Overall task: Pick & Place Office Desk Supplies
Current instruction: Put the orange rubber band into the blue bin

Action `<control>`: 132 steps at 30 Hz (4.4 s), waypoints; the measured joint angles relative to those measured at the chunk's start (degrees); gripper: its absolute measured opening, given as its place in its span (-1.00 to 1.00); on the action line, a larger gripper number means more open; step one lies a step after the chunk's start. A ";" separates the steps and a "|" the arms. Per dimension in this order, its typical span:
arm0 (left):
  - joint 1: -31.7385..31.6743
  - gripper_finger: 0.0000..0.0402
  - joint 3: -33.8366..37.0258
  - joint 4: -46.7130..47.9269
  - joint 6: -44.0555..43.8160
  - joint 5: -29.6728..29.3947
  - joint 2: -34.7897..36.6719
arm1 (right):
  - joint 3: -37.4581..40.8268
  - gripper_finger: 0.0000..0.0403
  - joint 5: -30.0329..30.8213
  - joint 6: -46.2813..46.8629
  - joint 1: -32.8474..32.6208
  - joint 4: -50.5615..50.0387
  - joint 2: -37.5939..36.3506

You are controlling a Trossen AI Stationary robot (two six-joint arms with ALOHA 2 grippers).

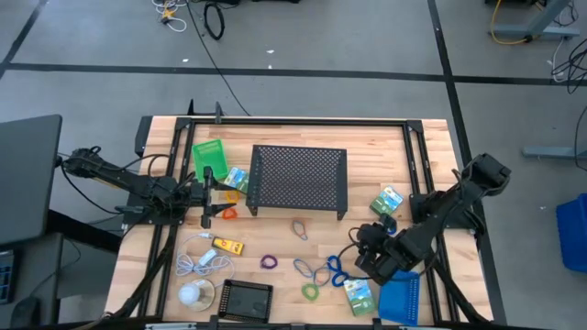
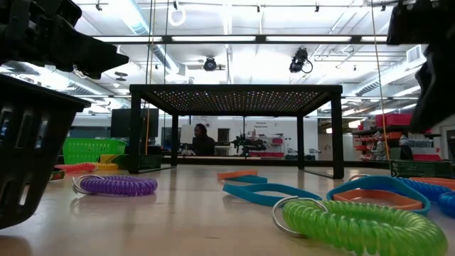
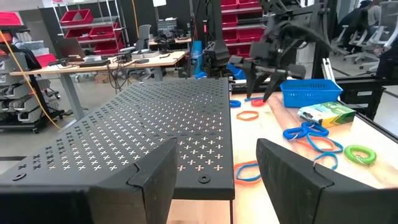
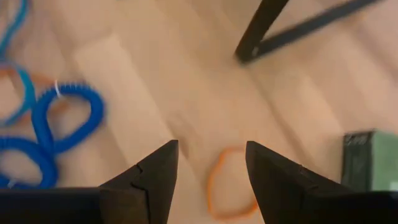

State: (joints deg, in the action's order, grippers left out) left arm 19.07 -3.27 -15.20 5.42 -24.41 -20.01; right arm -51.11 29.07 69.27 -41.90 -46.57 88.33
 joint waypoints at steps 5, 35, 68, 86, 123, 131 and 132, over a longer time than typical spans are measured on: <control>0.00 0.11 0.00 0.01 -0.03 0.00 0.00 | 0.00 -0.02 -7.53 -4.31 2.81 1.09 0.00; -0.02 0.11 0.00 0.00 0.53 -0.03 0.00 | 3.85 -0.02 -21.19 -13.06 9.82 3.34 0.54; -0.04 0.11 0.00 0.02 0.38 -1.08 0.00 | 8.85 -0.96 -22.50 -11.66 10.00 13.16 0.57; -0.04 0.11 0.00 0.02 0.38 -1.08 0.00 | 8.79 -0.99 -22.47 -12.53 5.56 26.61 0.57; -0.04 0.11 0.01 0.02 0.38 -1.08 0.00 | 8.60 -1.00 17.00 -25.29 -8.10 52.62 -2.32; -0.02 0.11 0.02 0.02 0.38 -1.08 -0.02 | -4.29 -1.00 6.76 -9.06 -9.10 17.82 -5.33; -0.04 0.11 0.02 0.04 0.38 -1.07 -0.02 | -6.32 -1.00 4.64 -7.57 -9.08 14.05 -5.38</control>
State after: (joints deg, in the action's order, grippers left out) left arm 19.03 -3.25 -15.16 5.80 -25.49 -20.03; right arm -57.43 33.70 61.70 -50.98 -32.51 82.96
